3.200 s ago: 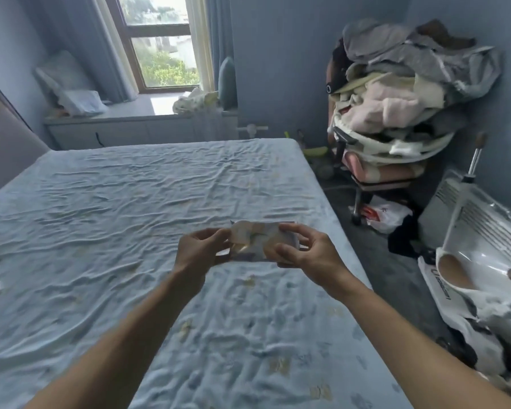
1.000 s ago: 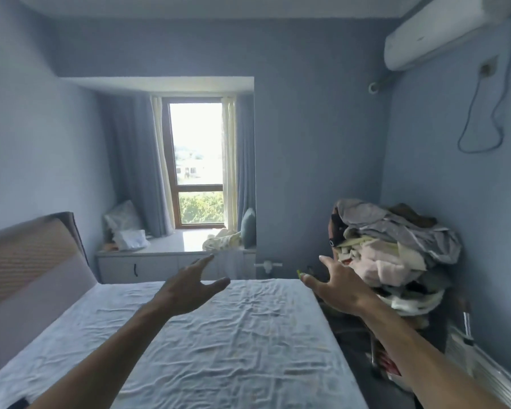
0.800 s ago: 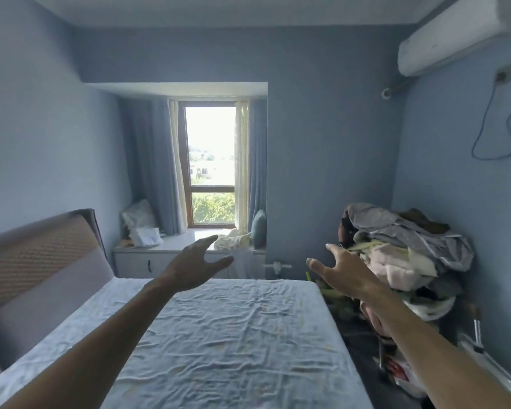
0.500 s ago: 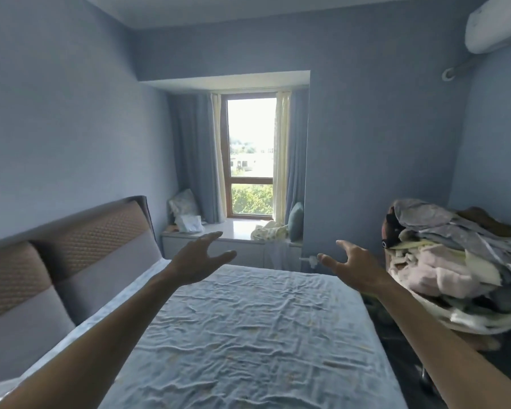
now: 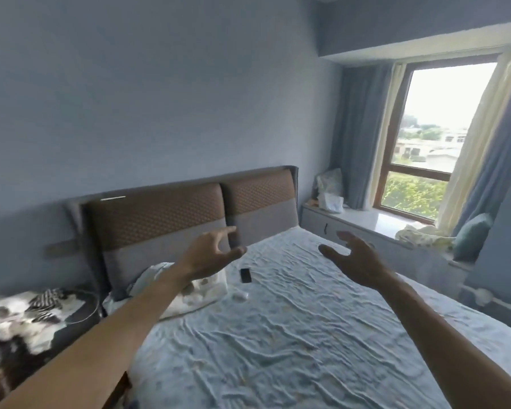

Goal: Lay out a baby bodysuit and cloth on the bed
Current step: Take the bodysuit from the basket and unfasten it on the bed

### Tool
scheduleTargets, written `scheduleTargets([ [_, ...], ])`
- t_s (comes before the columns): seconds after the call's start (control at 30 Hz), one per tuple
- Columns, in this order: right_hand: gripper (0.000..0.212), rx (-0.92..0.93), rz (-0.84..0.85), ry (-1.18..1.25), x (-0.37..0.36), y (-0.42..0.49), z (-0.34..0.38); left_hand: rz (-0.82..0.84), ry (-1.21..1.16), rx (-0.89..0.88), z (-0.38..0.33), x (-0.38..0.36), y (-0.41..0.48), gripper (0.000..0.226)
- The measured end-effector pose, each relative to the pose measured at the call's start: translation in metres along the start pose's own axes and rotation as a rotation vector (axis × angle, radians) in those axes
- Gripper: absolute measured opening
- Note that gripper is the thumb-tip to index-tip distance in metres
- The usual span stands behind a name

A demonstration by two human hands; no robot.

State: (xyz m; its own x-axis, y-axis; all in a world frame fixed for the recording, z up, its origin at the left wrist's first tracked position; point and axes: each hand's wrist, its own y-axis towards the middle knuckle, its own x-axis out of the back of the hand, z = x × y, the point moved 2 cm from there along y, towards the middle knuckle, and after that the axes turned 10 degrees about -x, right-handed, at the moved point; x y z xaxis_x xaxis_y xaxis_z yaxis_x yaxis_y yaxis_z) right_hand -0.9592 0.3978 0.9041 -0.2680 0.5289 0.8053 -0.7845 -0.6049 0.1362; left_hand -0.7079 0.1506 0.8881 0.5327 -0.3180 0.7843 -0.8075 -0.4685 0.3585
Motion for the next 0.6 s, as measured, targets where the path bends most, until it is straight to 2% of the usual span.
scheduleTargets([
  [0.07, 0.092, 0.066, 0.060, 0.024, -0.033, -0.001, 0.041, -0.042, 0.004, 0.090, 0.032, 0.029, -0.034, 0.107],
  [0.2, 0.085, 0.209, 0.181, 0.049, -0.105, -0.010, 0.131, -0.148, 0.032, 0.243, 0.076, 0.090, -0.110, 0.087],
  [0.37, 0.069, 0.380, 0.341, 0.044, -0.199, -0.039, 0.247, -0.236, 0.088, 0.452, 0.143, 0.169, -0.205, 0.087],
  [0.53, 0.096, 0.519, 0.457, 0.071, -0.289, -0.062, 0.350, -0.340, 0.132, 0.584, 0.205, 0.235, -0.288, 0.083],
  [0.6, 0.095, 0.583, 0.505, 0.073, -0.319, -0.074, 0.393, -0.392, 0.152, 0.641, 0.227, 0.256, -0.317, 0.081],
])
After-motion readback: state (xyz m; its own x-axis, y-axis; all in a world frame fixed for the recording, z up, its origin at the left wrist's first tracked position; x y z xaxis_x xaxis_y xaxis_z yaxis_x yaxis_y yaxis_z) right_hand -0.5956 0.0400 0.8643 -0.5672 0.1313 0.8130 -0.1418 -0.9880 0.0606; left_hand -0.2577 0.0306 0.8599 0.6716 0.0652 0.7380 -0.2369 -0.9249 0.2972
